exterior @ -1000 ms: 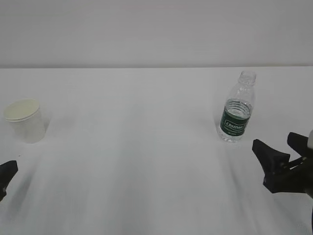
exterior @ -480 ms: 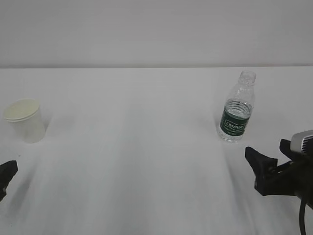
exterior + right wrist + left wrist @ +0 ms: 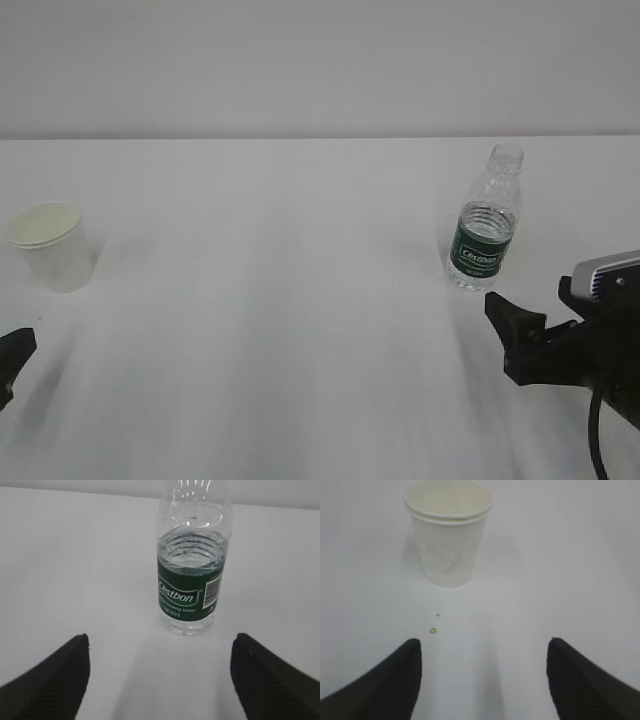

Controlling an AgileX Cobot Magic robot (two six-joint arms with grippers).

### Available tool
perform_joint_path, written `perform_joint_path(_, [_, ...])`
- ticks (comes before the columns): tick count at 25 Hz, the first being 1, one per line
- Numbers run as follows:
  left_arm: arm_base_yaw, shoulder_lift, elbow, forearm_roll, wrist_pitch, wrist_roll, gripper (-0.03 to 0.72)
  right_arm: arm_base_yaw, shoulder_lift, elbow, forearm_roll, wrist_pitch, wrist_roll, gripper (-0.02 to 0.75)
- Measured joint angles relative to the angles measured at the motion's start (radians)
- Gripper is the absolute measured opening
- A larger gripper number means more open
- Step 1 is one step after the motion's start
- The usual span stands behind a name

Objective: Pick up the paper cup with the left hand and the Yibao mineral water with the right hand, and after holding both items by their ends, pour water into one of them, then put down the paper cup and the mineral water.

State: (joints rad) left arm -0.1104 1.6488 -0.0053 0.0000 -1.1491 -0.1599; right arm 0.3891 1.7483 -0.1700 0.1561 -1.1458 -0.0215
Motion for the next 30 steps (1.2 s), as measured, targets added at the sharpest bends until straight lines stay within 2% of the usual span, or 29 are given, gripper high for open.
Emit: perform_joint_path(30, [0.000, 0.000, 0.000, 0.023, 0.000, 0.000, 0.529, 0.000, 0.114, -0.127, 0.048, -0.002, 0.000, 0.674])
